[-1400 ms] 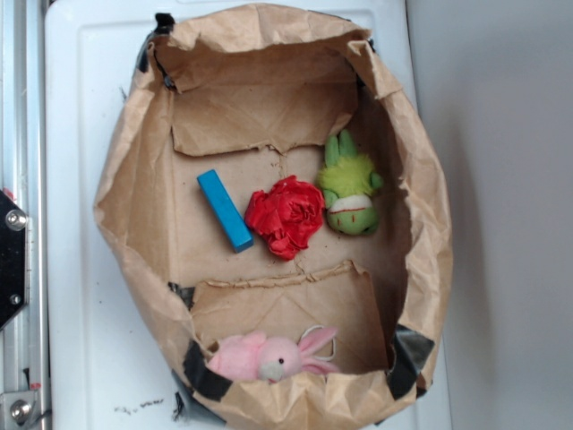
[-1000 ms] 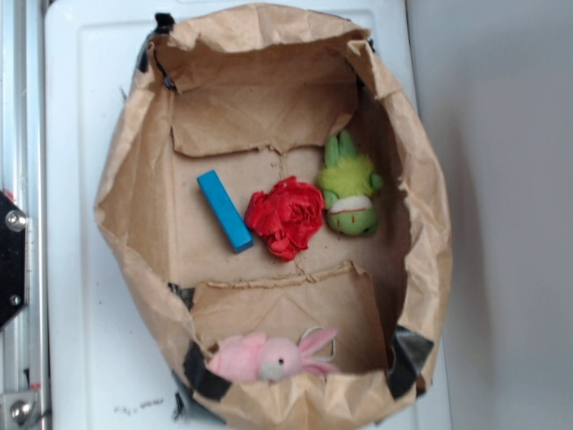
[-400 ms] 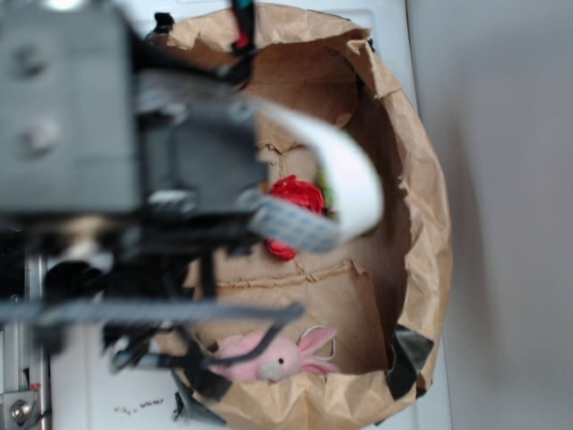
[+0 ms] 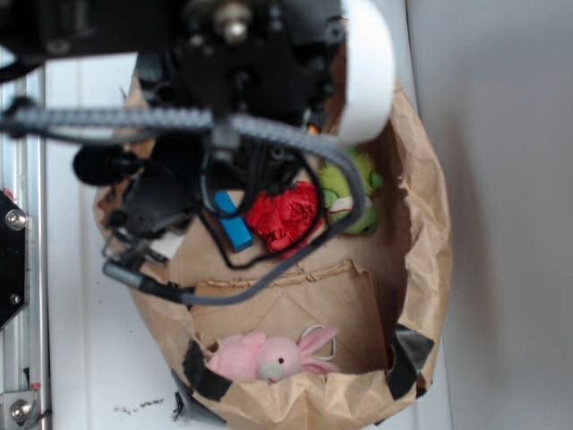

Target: Grab the blue block.

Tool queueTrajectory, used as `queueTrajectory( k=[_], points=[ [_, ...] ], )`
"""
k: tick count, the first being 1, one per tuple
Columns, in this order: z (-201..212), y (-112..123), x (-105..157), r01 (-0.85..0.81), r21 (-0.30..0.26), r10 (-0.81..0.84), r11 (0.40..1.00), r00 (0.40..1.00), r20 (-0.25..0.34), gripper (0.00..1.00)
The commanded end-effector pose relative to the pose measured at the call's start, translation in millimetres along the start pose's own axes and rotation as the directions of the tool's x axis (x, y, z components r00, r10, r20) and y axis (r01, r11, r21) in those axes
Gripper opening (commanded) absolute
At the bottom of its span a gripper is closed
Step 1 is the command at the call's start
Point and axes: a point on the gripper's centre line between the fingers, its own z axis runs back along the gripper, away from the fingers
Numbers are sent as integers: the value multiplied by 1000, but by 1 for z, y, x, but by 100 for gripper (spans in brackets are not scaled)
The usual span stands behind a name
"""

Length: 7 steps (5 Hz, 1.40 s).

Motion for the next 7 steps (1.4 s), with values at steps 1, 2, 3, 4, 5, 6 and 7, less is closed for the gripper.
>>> queueTrajectory(
  k=[1,2,3,4,5,6,7],
  points=[
    [-11,18,13,-43,63,42,997,999,13,100],
    [-11,18,13,-43,63,42,997,999,13,100],
    [-11,18,13,-43,63,42,997,999,13,100],
    [-46,19,13,39,123,-45,992,998,48,100],
    [-71,25,8,139,129,-146,982,988,53,100],
    [-84,23,0,248,135,-258,959,964,61,100],
    [-101,23,-2,305,120,-309,945,951,11,100]
  ],
)
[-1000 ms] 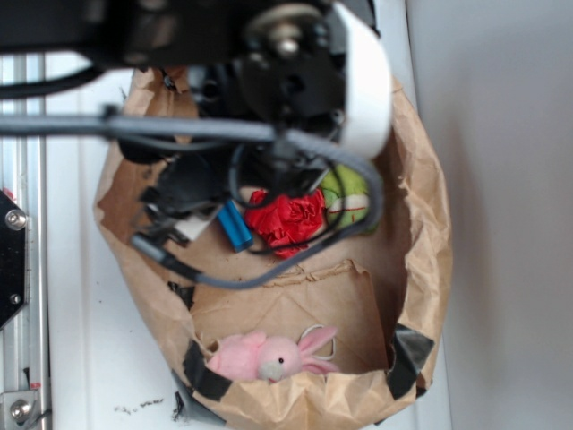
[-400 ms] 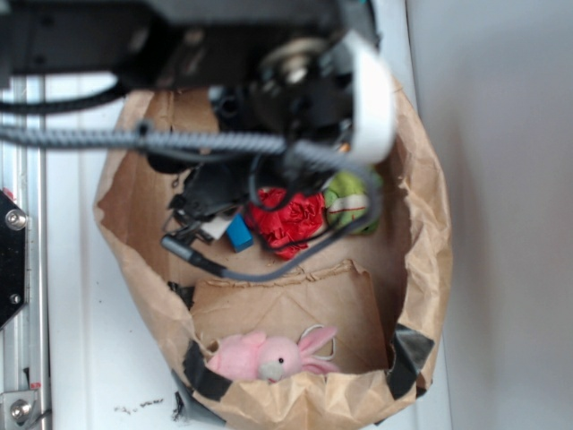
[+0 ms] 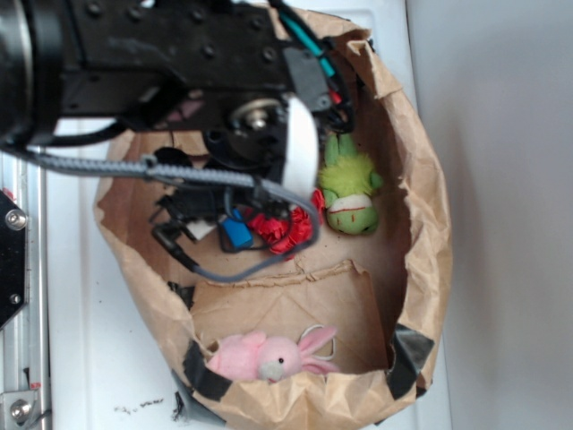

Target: Grab the blue block.

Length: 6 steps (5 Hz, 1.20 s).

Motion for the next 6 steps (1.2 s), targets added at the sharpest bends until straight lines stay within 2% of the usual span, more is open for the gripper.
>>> queueTrajectory(
  k=[1,2,3,4,5,6],
  points=[
    [-18,-3,-4,83,17,-82,996,995,-52,100],
    [-19,0,-3,94,-3,-94,996,992,-83,100],
    [-17,-9,3,61,-63,-67,996,993,-102,100],
    [-18,-19,12,82,-88,-92,993,989,-118,100],
    [-16,-22,17,75,-110,-89,991,988,-125,100],
    [-14,-26,8,62,-138,-76,989,992,-104,100]
  ],
)
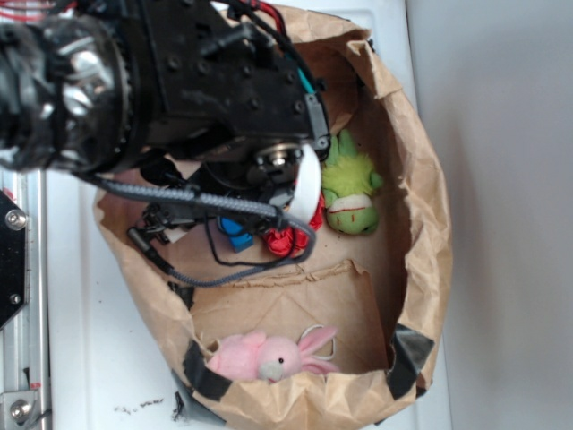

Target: Grab the blue block.

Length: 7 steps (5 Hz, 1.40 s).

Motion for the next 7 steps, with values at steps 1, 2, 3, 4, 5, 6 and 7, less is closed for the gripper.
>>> queueTrajectory(
  k=[1,2,3,4,5,6,7],
  points=[
    [4,0,5,11,28,-13,1000,997,78,100],
    [-1,3,0,14,38,-17,999,996,85,100],
    [0,7,1,5,22,-6,1000,996,89,100],
    [0,7,1,5,22,-6,1000,996,89,100],
    [0,7,1,5,22,-6,1000,996,89,100],
    [-5,-1,1,29,39,-32,999,997,70,100],
    [-3,-1,-1,37,31,-39,999,996,79,100]
  ],
)
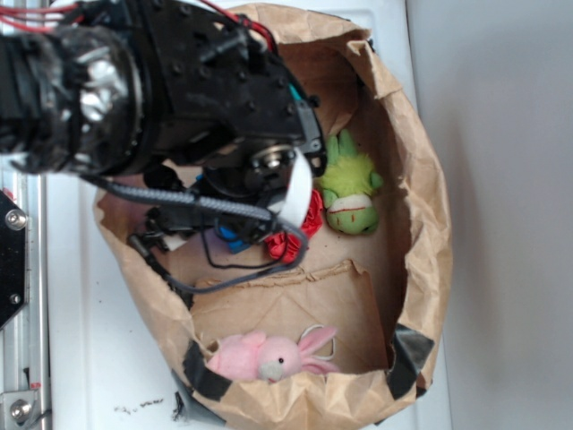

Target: Grab the blue block.

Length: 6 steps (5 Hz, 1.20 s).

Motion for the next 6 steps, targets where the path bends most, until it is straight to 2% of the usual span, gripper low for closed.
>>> queueTrajectory(
  k=[1,2,3,6],
  points=[
    [15,0,3,15,43,-16,999,1000,24,100],
    [16,0,2,10,48,-12,999,999,37,88],
    [18,2,2,-11,56,8,998,999,49,0],
    [16,-5,-2,-18,103,10,995,997,74,0]
  ],
)
